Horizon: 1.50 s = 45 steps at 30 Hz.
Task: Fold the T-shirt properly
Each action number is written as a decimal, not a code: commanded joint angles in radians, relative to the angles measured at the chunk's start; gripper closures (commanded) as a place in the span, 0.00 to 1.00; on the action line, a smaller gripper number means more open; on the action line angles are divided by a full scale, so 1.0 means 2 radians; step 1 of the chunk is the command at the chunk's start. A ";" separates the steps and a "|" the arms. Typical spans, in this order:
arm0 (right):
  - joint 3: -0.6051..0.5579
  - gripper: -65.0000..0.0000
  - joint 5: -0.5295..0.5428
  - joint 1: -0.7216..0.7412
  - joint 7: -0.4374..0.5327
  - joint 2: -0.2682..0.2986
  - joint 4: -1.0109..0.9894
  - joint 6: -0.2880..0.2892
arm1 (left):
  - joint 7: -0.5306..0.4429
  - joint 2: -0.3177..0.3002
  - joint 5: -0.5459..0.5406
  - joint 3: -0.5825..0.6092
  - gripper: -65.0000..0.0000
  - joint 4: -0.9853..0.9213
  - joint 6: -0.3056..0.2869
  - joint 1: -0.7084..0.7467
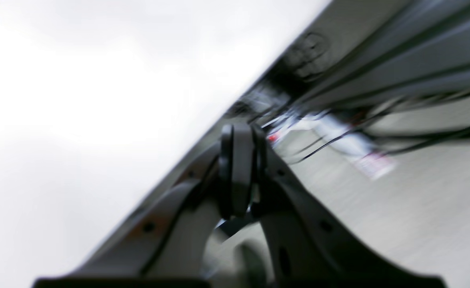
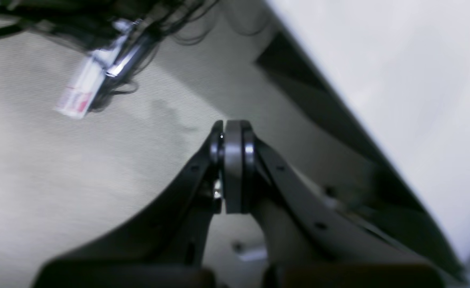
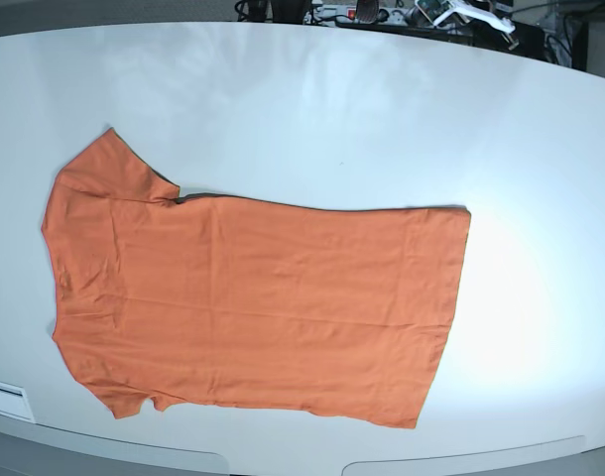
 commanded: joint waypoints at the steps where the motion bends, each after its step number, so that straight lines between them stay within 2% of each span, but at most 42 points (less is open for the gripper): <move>1: 0.000 1.00 -0.021 -0.012 0.002 0.001 0.006 -0.004 | -0.022 -0.008 0.007 -0.012 1.00 0.009 0.003 -0.001; 4: 0.003 1.00 -0.098 -0.002 0.020 0.005 0.006 -0.008 | -0.026 -0.026 0.006 -0.039 1.00 0.009 0.003 -0.032; 6: 0.006 1.00 -0.105 0.028 0.033 0.019 0.006 -0.015 | -0.029 -0.041 0.007 -0.050 1.00 0.009 0.003 -0.059; 10: 0.006 1.00 -0.086 0.089 0.070 0.033 0.006 -0.014 | -0.064 -0.075 0.026 -0.056 1.00 0.009 -0.015 -0.106; 12: 0.006 1.00 -0.056 0.122 0.089 0.033 0.006 -0.008 | -0.096 -0.086 0.027 -0.056 1.00 0.009 -0.037 -0.133; 15: 0.006 1.00 -0.014 0.180 0.108 0.033 0.006 0.032 | -0.135 -0.096 0.026 -0.055 1.00 -0.018 -0.066 -0.186; 17: 0.006 1.00 0.011 0.216 0.115 0.033 0.006 0.047 | -0.149 -0.107 0.015 -0.055 1.00 -0.046 -0.083 -0.223; 19: 0.006 1.00 0.024 0.235 0.129 0.033 0.006 0.047 | -0.157 -0.119 0.005 -0.055 0.84 -0.076 -0.105 -0.252; 22: 0.006 1.00 0.037 0.257 0.139 0.031 0.006 0.047 | -0.180 -0.137 -0.017 -0.055 0.51 -0.132 -0.131 -0.299; 23: 0.005 1.00 0.037 0.266 0.139 0.032 0.006 0.046 | -0.195 -0.142 -0.027 -0.053 0.43 -0.151 -0.137 -0.317; 25: 0.006 1.00 0.037 0.281 0.141 0.032 0.006 0.034 | -0.208 -0.153 -0.045 -0.042 0.37 -0.184 -0.142 -0.352; 28: 0.005 1.00 0.037 0.304 0.143 0.032 -0.030 0.027 | -0.207 -0.167 -0.050 -0.002 0.37 -0.220 -0.141 -0.399; 32: 0.005 1.00 0.037 0.335 0.142 0.032 -0.078 0.030 | -0.207 -0.174 -0.027 0.088 0.37 -0.272 -0.138 -0.473; 36: 0.005 0.74 0.037 0.345 0.140 0.032 -0.101 0.028 | -0.208 -0.174 0.018 0.192 0.37 -0.313 -0.113 -0.547; 38: 0.005 0.66 0.037 0.345 0.137 0.032 -0.101 0.031 | -0.208 -0.174 0.042 0.237 0.37 -0.325 -0.099 -0.578; 45: 0.006 0.64 0.037 0.345 0.115 0.032 -0.101 0.030 | -0.226 -0.170 0.087 0.359 0.37 -0.364 -0.096 -0.670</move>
